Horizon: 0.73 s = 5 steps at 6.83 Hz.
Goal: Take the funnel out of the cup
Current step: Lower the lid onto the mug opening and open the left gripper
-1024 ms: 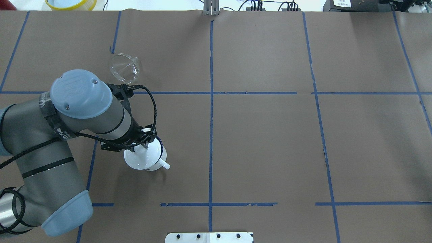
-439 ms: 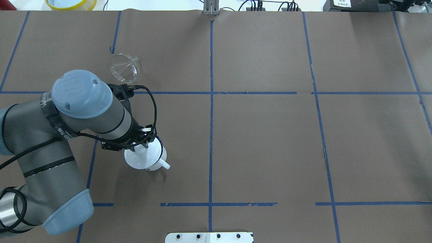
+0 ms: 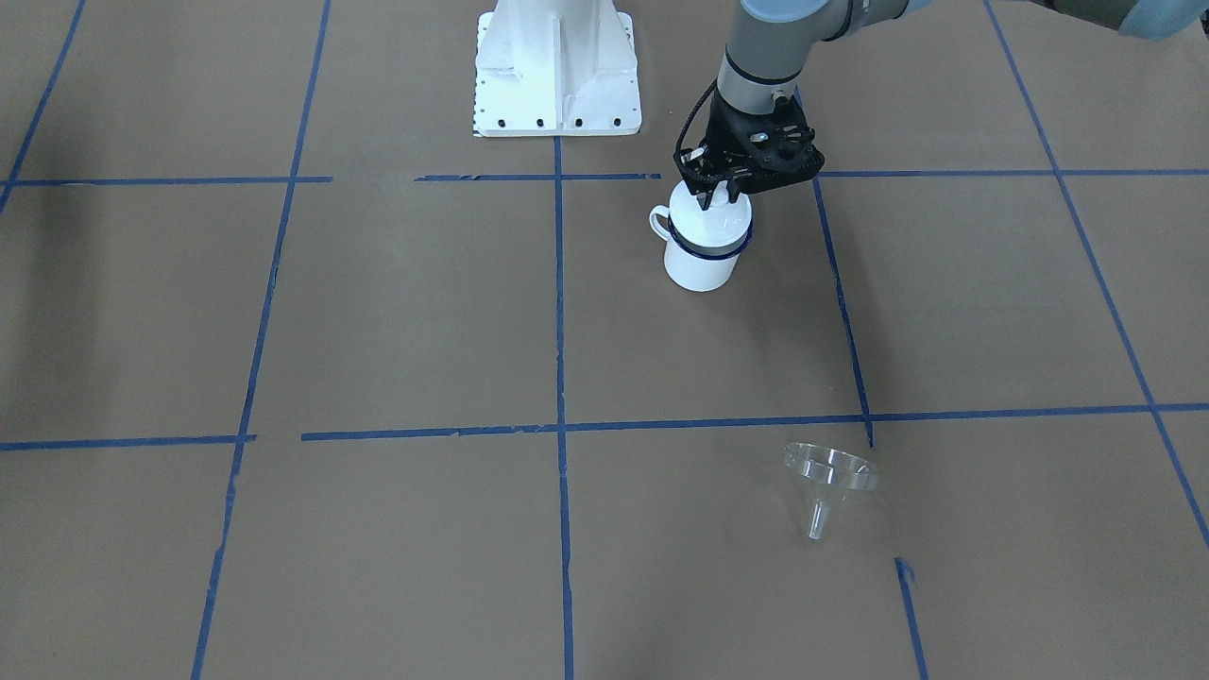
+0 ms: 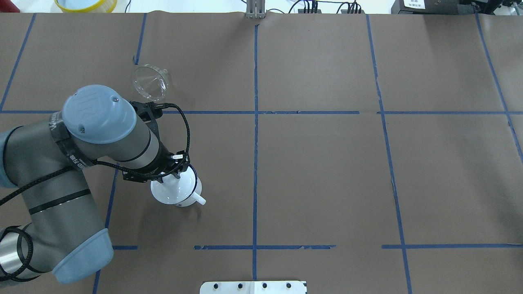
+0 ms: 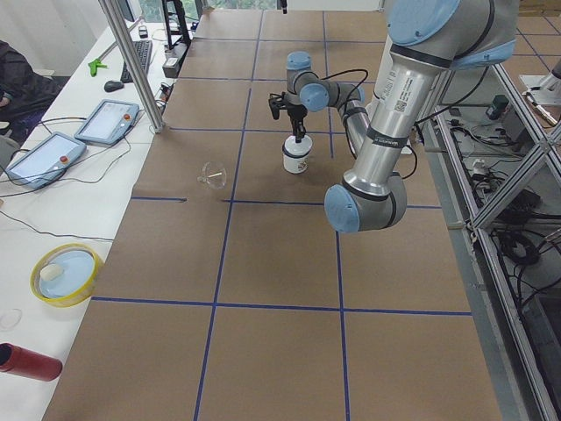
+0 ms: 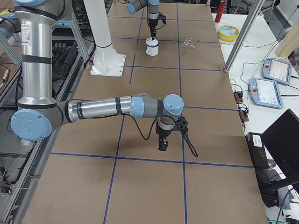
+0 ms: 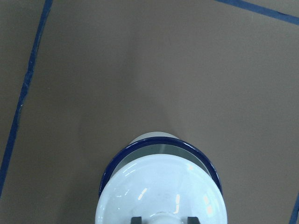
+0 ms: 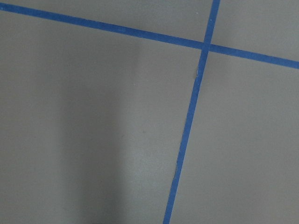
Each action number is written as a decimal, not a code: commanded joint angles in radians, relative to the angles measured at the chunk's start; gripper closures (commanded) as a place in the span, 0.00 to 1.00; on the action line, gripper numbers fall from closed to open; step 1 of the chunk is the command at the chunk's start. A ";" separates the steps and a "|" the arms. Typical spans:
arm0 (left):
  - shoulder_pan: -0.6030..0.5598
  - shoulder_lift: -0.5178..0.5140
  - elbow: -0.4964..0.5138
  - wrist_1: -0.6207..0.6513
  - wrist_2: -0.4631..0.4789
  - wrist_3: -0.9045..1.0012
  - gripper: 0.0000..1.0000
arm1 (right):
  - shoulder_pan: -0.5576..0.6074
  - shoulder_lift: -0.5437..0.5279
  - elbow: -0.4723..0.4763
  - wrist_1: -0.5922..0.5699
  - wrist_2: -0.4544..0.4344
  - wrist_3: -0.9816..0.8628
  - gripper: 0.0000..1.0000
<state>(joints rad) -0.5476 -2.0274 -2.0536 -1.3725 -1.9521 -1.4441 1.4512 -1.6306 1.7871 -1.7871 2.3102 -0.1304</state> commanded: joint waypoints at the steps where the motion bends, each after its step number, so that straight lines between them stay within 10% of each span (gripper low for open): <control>1: -0.002 0.003 0.003 -0.008 0.001 -0.001 0.00 | 0.000 0.002 0.000 0.000 0.000 0.000 0.00; 5: -0.003 0.006 0.018 -0.046 -0.001 0.004 0.00 | 0.000 0.000 0.000 0.000 0.000 0.000 0.00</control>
<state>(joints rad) -0.5504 -2.0252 -2.0480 -1.3901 -1.9527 -1.4407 1.4512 -1.6306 1.7871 -1.7878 2.3102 -0.1304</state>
